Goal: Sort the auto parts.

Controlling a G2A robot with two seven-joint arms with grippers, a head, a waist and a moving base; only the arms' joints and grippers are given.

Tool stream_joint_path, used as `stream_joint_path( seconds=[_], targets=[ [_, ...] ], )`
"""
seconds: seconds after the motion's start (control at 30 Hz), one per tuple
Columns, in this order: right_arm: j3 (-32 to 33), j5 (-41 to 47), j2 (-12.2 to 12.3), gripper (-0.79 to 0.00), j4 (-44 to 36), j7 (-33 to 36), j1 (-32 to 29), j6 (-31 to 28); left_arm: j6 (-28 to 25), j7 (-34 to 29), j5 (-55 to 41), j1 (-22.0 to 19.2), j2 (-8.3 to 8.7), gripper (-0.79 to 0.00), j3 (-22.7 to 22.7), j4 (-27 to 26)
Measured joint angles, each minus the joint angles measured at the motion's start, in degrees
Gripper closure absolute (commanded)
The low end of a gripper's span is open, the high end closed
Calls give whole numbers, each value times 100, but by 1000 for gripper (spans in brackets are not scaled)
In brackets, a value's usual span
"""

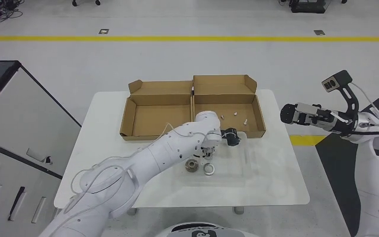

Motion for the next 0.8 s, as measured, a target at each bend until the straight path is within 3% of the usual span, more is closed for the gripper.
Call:
stream_joint_path(
  seconds=[0.23, 0.57, 0.8],
  targets=[
    [0, 0, 0, -785, 0, 0, 0, 0, 209, -402, -4, 59, 356, 0, -439, -1106],
    [0, 0, 0, -785, 0, 0, 0, 0, 1003, -1194, -171, -11, 1173, 0, -620, -3449],
    [0, 0, 0, -785, 0, 0, 0, 0, 1185, -1371, -498, -322, 1660, 0, -572, -4490]
  ],
)
